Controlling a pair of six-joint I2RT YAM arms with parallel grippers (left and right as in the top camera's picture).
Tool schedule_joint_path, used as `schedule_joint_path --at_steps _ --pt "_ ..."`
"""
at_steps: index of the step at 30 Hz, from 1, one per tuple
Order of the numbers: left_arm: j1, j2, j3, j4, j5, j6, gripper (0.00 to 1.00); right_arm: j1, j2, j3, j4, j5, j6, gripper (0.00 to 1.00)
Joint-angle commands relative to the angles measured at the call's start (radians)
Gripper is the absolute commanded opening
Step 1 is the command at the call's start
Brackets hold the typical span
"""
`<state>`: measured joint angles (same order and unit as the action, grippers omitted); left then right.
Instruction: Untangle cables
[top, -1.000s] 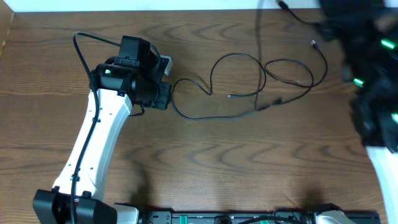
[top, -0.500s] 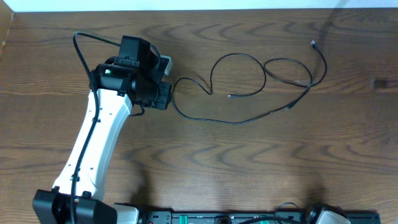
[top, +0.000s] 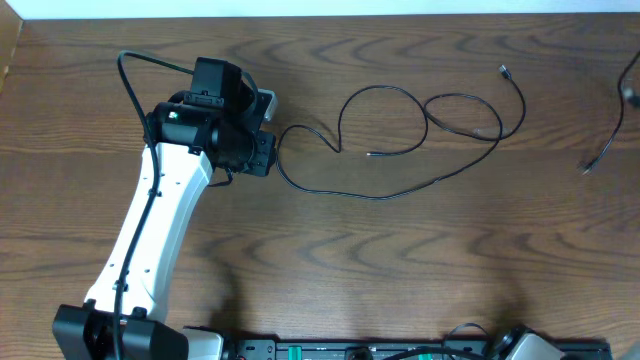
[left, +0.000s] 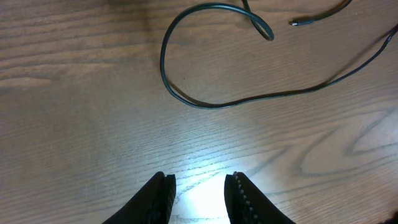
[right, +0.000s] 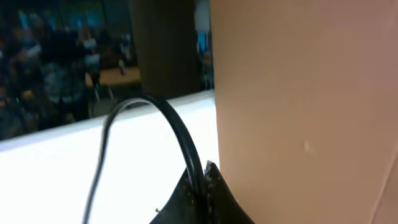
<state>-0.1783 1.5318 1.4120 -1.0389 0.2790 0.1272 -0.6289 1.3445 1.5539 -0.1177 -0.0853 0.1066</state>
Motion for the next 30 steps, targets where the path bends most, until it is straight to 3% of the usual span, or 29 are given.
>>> schedule_joint_path --at_steps 1,6,12,20,30 --pt "0.003 0.004 -0.003 0.000 0.000 -0.010 0.33 -0.046 0.060 0.004 -0.002 0.001 0.158 0.01" --pt "0.003 0.004 -0.003 0.000 0.000 -0.010 0.37 -0.145 0.153 0.004 -0.006 -0.010 0.455 0.01" --pt "0.003 0.004 -0.003 0.000 0.000 -0.010 0.37 -0.280 0.227 0.004 -0.006 -0.102 0.595 0.01" --pt "0.003 0.004 -0.003 0.001 0.000 -0.010 0.37 -0.454 0.238 0.004 -0.057 -0.157 0.610 0.01" --pt "0.003 0.004 -0.003 0.001 0.000 -0.029 0.37 -0.482 0.266 0.003 -0.206 -0.163 0.571 0.02"
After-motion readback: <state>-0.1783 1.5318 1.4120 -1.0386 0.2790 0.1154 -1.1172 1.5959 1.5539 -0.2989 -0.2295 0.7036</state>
